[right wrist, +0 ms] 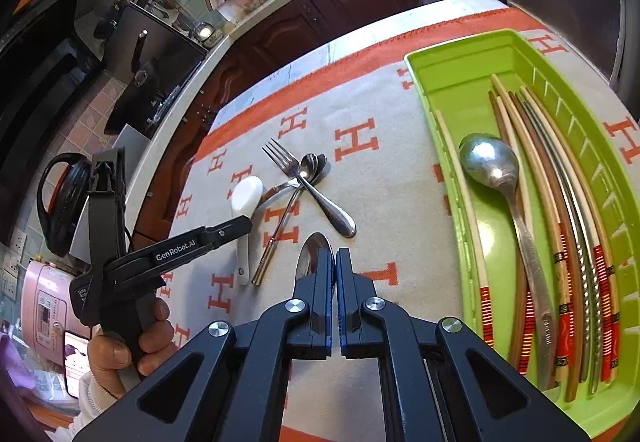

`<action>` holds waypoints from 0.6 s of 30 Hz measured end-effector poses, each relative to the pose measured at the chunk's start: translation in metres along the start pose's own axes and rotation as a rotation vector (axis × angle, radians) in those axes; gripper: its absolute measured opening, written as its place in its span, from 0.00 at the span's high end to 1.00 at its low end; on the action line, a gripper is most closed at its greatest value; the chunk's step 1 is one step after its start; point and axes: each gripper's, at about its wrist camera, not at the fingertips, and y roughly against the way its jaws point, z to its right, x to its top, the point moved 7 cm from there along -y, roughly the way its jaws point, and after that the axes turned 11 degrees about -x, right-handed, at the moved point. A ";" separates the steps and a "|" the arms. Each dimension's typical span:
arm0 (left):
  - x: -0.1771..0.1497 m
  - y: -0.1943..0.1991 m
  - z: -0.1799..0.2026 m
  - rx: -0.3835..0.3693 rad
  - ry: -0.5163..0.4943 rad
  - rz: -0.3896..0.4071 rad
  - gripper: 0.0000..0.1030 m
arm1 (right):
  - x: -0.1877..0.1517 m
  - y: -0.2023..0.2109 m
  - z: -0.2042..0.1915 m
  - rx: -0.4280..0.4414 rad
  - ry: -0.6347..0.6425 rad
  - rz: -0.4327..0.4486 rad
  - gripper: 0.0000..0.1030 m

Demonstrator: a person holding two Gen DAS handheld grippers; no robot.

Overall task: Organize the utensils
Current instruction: 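Grasp the white ceramic spoon with the left tool while the right tool holds the small spoon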

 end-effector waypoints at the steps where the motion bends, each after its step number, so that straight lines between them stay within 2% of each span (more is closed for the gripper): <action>1: 0.000 0.002 0.003 -0.006 -0.004 0.009 0.88 | 0.001 0.003 0.000 0.001 -0.002 0.005 0.98; 4: 0.000 0.011 0.010 -0.027 -0.016 0.033 0.90 | 0.004 0.015 0.005 0.014 -0.015 0.032 0.98; 6: -0.001 0.015 0.014 -0.038 -0.020 0.043 0.96 | 0.007 0.022 0.007 0.015 -0.019 0.048 0.98; 14: -0.009 0.025 0.021 -0.047 -0.019 0.051 0.96 | 0.010 0.047 0.018 0.025 -0.047 0.088 0.98; 18: -0.012 0.037 0.039 -0.079 -0.038 0.064 0.96 | 0.013 0.067 0.031 0.018 -0.067 0.127 0.98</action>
